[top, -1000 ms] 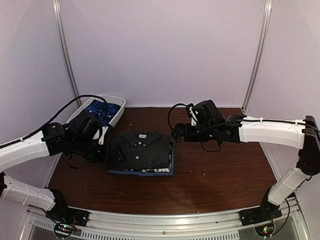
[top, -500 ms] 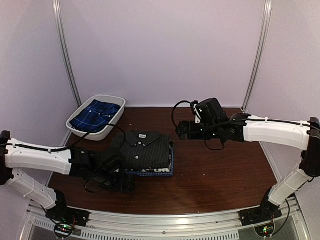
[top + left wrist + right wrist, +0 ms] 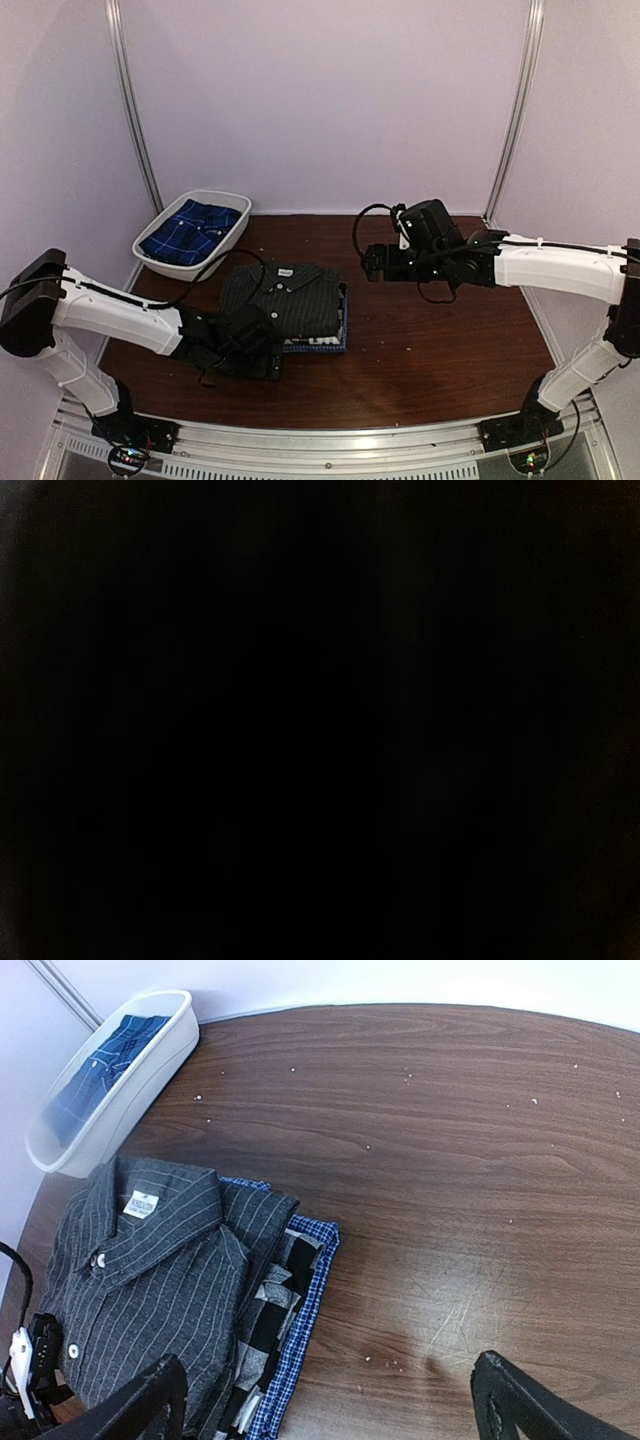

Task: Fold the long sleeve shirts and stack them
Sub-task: Move the square-folded shirt to the corner of the board.

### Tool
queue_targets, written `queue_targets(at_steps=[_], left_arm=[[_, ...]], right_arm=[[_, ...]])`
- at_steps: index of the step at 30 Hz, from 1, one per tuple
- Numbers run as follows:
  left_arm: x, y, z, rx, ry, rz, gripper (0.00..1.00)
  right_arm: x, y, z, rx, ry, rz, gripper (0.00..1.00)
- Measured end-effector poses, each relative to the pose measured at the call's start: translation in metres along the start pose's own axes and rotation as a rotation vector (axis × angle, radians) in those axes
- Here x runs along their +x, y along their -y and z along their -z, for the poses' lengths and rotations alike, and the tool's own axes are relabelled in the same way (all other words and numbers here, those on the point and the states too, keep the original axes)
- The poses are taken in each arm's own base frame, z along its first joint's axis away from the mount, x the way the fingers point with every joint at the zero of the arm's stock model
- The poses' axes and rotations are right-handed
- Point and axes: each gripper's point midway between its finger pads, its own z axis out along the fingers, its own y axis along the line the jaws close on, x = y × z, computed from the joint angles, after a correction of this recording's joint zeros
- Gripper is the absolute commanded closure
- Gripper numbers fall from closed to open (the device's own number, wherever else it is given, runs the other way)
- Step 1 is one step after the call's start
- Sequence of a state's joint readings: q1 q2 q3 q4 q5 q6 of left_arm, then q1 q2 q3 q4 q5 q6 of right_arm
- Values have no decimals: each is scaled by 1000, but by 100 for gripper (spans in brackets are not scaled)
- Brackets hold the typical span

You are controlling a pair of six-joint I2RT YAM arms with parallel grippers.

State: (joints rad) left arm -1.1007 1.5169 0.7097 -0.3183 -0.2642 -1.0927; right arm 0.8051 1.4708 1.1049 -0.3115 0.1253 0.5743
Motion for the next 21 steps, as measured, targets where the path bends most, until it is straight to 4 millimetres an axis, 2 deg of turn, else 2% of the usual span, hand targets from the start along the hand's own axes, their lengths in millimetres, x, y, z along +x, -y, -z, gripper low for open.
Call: queue_targets(at_steps=[3, 8, 17, 21], left_arm=[[-10, 3, -8, -12, 39, -11, 2], [-39, 0, -21, -17, 96, 0, 2], [-97, -5, -49, -33, 134, -29, 2], [-122, 4, -64, -33, 139, -58, 2]], right_arm=[[3, 4, -1, 10, -6, 1, 0], [8, 11, -3, 27, -20, 1, 0], [3, 23, -5, 51, -17, -7, 0], [-1, 32, -7, 65, -13, -11, 0]])
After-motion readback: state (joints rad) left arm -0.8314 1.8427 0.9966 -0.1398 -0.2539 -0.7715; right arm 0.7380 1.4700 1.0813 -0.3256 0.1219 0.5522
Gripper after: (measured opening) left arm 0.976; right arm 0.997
